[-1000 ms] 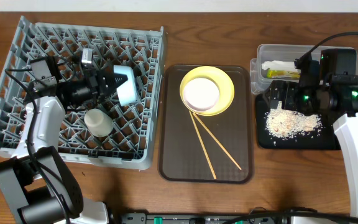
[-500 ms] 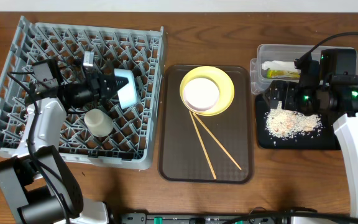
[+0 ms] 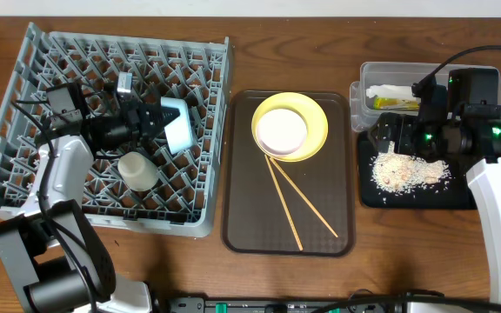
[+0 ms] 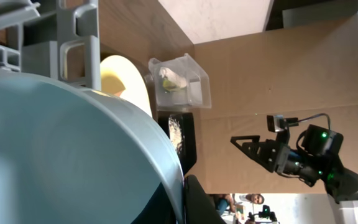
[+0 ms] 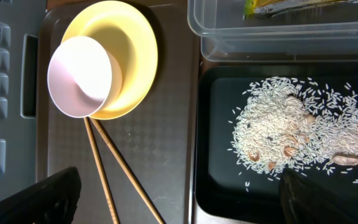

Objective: Sort waste into correct bins and load items into the dishwasher
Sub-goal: 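Lower the light-blue bowl into the rack and open the left gripper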

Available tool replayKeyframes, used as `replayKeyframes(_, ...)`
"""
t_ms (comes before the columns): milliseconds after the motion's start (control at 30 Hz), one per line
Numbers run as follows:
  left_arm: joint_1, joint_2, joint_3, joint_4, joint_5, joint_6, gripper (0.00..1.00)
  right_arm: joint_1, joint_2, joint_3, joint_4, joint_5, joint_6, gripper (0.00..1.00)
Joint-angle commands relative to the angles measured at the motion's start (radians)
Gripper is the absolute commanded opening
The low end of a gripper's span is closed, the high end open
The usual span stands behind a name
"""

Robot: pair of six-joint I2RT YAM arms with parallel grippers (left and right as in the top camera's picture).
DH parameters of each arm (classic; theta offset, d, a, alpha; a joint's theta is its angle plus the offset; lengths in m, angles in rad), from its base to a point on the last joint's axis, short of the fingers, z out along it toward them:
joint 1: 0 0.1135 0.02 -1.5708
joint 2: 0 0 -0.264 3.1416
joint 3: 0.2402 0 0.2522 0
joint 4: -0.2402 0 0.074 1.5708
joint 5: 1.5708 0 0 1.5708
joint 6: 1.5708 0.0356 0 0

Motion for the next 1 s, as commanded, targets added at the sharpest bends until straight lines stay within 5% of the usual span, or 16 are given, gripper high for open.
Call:
replayKeyframes(0, 0.018, 0.043, -0.012, -0.005, -0.204, 0.006, 0.09, -0.003, -0.005, 0.014, -0.006, 0.003, -0.006, 0.99)
replayKeyframes(367, 0.125, 0.043, -0.012, -0.042, -0.247, 0.007, 0.45, -0.003, -0.005, 0.014, -0.006, 0.003, -0.006, 0.99)
replayKeyframes(600, 0.134, 0.042, -0.012, -0.051, -0.275, 0.014, 0.77, -0.003, -0.005, 0.014, -0.004, 0.003, -0.006, 0.99)
replayKeyframes(800, 0.134, 0.016, 0.031, -0.04, -0.304, 0.014, 0.84, -0.003, -0.005, 0.014, -0.005, 0.003, -0.006, 0.99)
replayKeyframes(967, 0.134, -0.093, 0.053, -0.037, -0.563, 0.014, 0.86, -0.004, -0.005, 0.014, -0.008, 0.014, -0.006, 0.99)
